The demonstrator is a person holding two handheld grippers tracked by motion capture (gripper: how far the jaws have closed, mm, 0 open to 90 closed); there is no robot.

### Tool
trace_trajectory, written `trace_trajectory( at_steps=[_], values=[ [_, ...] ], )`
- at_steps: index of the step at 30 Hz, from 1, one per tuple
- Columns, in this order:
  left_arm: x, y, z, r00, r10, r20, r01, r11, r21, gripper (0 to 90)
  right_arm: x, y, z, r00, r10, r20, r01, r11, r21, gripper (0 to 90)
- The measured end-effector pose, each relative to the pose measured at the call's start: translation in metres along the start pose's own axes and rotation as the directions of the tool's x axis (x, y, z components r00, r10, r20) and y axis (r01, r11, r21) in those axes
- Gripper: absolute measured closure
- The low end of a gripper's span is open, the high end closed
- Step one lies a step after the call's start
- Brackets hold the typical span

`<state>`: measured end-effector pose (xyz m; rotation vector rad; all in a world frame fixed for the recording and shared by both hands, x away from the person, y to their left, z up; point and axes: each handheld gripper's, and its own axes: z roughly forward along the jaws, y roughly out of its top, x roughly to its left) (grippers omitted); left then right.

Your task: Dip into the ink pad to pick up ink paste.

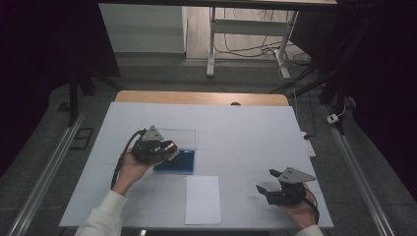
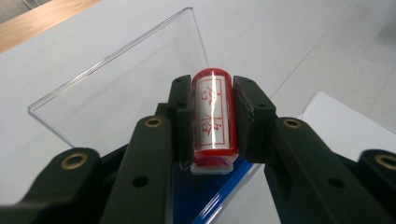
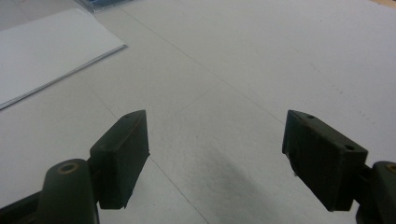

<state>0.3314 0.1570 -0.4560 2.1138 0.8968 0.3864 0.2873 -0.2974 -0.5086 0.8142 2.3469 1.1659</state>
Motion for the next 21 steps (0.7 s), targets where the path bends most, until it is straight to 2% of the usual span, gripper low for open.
trace_trajectory(
  at_steps=[9,21],
  values=[
    [0.002,-0.003,0.010,0.9999,0.007,-0.008,-0.007,0.9990,0.044,69.9,0.001,-0.001,-0.001,1.0000,-0.002,-0.002,0.002,1.000,-0.005,23.1],
    [0.006,-0.012,0.024,0.9998,-0.003,-0.022,0.005,0.9960,0.089,69.8,0.000,-0.002,-0.002,1.0000,0.001,-0.002,-0.001,1.000,-0.002,23.1]
  ],
)
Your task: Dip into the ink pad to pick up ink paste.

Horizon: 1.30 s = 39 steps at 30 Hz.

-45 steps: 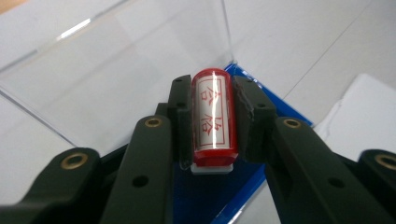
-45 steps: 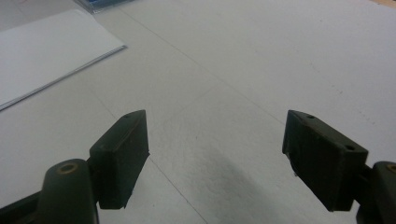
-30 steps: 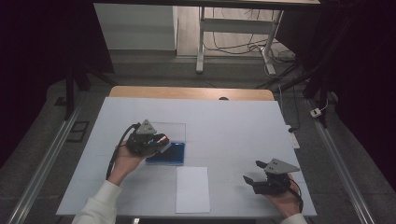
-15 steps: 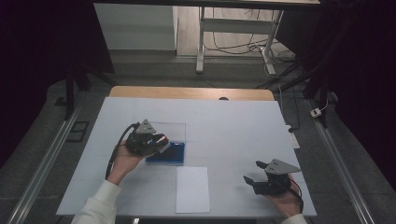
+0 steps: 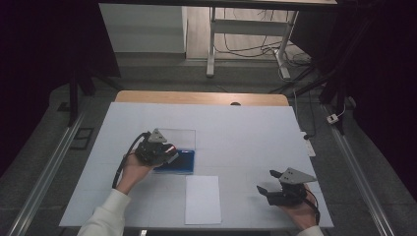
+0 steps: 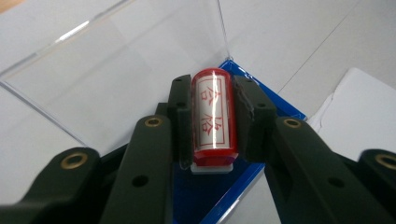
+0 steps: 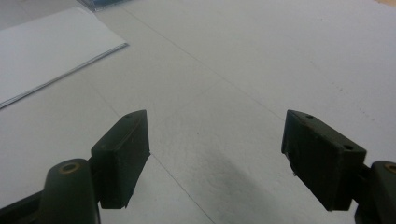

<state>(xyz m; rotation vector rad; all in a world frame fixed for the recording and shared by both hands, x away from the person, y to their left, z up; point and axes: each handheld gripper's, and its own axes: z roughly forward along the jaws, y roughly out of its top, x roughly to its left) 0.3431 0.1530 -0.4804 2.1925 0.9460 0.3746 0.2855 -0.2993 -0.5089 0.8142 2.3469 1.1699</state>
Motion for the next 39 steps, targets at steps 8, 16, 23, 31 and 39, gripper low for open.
trace_trajectory(
  at_steps=[8,16,23,31,39],
  values=[
    [-0.002,-0.002,0.009,1.0000,0.008,-0.004,-0.008,0.9998,0.017,69.9,0.001,0.001,0.000,1.0000,-0.005,0.004,0.005,1.000,0.004,23.1],
    [-0.002,-0.005,0.015,0.9999,0.007,-0.013,-0.007,0.9996,0.026,69.9,0.000,0.000,0.000,1.0000,-0.002,0.004,0.002,1.000,0.008,23.1],
    [-0.002,-0.005,0.016,0.9998,0.009,-0.018,-0.009,0.9996,0.028,69.9,0.000,0.000,0.000,1.0000,-0.001,0.003,0.001,1.000,0.008,23.1],
    [-0.002,-0.005,0.018,0.9997,-0.002,-0.023,0.003,0.9990,0.044,70.1,0.000,0.000,0.000,1.0000,-0.001,0.001,0.001,1.000,0.003,23.1],
    [-0.005,-0.004,0.018,0.9992,0.007,-0.040,-0.004,0.9982,0.060,70.2,0.001,0.000,0.000,1.0000,-0.004,0.000,0.004,1.000,0.007,23.1]
  ],
)
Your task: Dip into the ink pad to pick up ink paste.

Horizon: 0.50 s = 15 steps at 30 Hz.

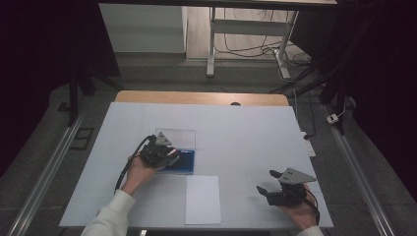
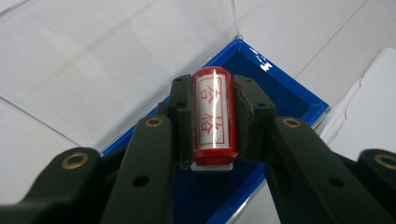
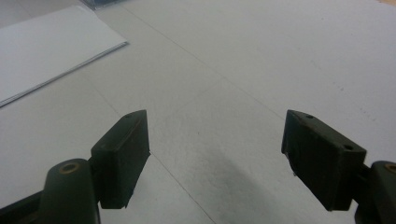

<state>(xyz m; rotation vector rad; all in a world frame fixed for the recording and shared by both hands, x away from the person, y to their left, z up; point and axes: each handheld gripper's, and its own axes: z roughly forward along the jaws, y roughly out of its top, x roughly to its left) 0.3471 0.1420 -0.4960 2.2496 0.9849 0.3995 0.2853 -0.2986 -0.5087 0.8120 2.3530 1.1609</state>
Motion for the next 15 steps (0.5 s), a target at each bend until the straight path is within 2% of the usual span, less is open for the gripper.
trace_trajectory(
  at_steps=[6,10,15],
  values=[
    [-0.0019,0.0011,0.0018,0.9999,0.014,-0.008,-0.014,0.9998,0.017,70.3,0.0005,-0.0001,0.0010,1.0000,0.002,-0.002,-0.002,1.000,-0.001,23.1],
    [-0.0019,0.0015,0.0033,1.0000,0.000,-0.008,0.001,0.9997,0.026,70.5,0.0009,0.0002,0.0009,1.0000,0.003,-0.001,-0.003,1.000,-0.002,23.1],
    [-0.0048,0.0014,0.0038,0.9996,0.010,-0.026,-0.010,0.9995,0.029,70.5,0.0024,0.0008,0.0008,1.0000,-0.004,-0.001,0.004,1.000,0.004,23.1]
  ],
)
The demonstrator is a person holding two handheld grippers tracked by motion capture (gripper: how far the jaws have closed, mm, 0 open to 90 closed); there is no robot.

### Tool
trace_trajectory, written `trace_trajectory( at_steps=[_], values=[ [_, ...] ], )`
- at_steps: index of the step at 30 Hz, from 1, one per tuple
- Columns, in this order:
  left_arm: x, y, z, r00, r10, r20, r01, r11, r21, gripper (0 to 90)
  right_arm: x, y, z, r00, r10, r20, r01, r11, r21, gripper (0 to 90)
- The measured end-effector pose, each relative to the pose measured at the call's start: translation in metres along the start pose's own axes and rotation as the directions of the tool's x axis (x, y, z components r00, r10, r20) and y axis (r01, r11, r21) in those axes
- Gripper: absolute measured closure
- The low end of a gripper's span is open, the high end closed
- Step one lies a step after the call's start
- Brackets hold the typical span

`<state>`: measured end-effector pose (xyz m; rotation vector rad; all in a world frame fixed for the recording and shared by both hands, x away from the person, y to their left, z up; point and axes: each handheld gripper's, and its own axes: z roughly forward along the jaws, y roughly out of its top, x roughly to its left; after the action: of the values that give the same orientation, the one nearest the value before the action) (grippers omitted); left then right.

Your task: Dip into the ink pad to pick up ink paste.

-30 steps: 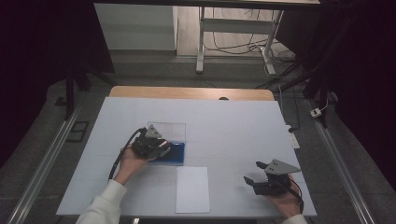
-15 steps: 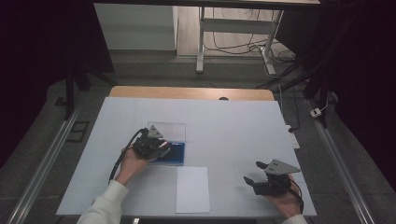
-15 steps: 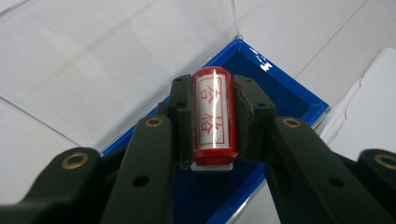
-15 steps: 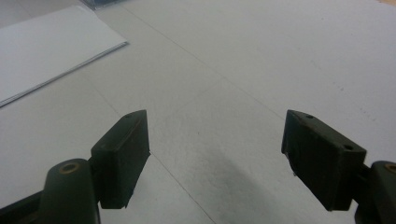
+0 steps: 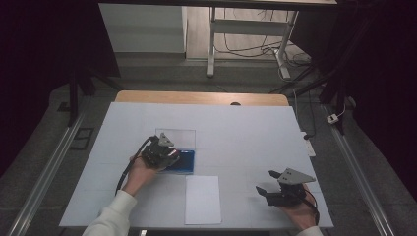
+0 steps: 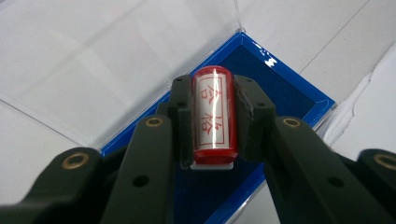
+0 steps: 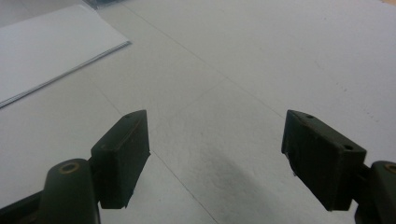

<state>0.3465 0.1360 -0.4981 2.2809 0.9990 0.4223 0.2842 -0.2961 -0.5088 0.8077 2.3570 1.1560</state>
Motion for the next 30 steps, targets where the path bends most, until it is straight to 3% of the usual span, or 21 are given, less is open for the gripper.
trace_trajectory(
  at_steps=[7,30],
  values=[
    [-0.0023,-0.0004,0.0004,0.9998,0.017,-0.013,-0.017,0.9999,-0.001,70.5,0.0012,0.0003,-0.0002,1.0000,-0.001,0.004,0.001,1.000,0.006,23.1],
    [0.0015,-0.0043,0.0012,0.9999,-0.009,0.011,0.009,0.9996,-0.028,70.5,0.0016,0.0005,-0.0006,1.0000,-0.002,0.001,0.002,1.000,0.007,23.1]
  ],
)
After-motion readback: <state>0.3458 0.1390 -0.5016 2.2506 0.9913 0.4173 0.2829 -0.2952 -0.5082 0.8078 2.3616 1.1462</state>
